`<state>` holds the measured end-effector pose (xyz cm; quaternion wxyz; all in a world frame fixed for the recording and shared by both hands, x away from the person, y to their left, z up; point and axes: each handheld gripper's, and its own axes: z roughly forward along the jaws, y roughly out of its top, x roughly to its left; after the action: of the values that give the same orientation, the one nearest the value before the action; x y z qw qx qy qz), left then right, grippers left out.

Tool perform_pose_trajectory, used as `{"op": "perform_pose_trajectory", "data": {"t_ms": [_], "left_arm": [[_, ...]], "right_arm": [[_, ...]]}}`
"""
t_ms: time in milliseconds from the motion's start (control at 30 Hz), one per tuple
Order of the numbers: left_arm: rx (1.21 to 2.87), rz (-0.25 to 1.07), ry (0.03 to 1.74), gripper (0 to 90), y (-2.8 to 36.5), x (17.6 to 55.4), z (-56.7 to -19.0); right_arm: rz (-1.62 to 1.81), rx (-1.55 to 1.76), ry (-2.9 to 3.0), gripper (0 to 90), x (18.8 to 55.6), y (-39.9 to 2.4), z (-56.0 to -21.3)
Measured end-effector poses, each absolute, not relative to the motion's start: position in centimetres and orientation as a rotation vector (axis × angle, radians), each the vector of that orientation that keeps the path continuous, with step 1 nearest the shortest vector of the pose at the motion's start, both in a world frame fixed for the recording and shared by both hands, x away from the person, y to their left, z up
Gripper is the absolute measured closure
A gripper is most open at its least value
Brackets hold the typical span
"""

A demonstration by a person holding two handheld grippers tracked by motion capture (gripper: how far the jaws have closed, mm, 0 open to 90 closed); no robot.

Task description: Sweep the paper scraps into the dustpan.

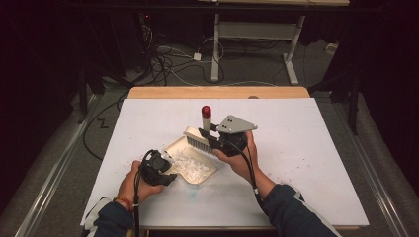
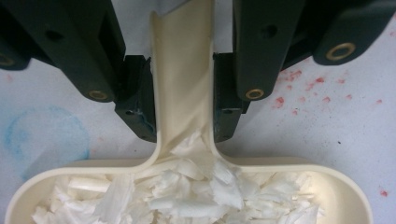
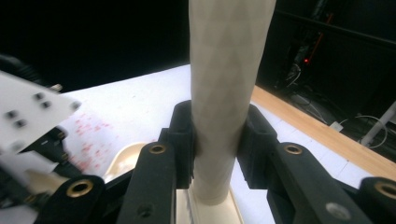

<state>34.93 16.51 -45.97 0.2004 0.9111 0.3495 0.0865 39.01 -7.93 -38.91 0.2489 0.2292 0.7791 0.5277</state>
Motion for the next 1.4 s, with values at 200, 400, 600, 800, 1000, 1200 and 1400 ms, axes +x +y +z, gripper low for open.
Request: {"op": "perform_pose_trajectory", "data": {"t_ms": [200,400,600,800,1000,1200,1400], "left_arm": [[2.540,0.235,0.980,63.3,16.6,35.0,-46.0],[2.534,0.235,0.980,63.3,16.6,35.0,-45.9],[2.537,0.237,0.988,63.3,16.7,34.8,-45.8],[2.531,0.239,1.004,63.3,16.8,34.7,-45.9],[2.526,0.241,1.016,63.4,16.8,34.6,-46.0],[2.532,0.242,1.018,63.4,16.7,34.6,-46.0],[2.532,0.246,1.020,63.4,16.7,34.6,-45.9]], "right_arm": [[1.403,0.629,2.126,70.9,40.2,-6.3,-39.7],[1.437,0.565,2.199,70.9,39.0,-5.0,-40.4],[1.465,0.556,2.169,70.9,38.0,-6.1,-39.1],[1.455,0.590,2.136,70.9,37.4,-9.2,-37.8],[1.415,0.614,2.156,70.9,36.2,-12.2,-38.1],[1.364,0.618,2.207,70.9,34.7,-13.9,-39.2],[1.377,0.570,2.261,70.8,33.0,-13.1,-39.7]]}}
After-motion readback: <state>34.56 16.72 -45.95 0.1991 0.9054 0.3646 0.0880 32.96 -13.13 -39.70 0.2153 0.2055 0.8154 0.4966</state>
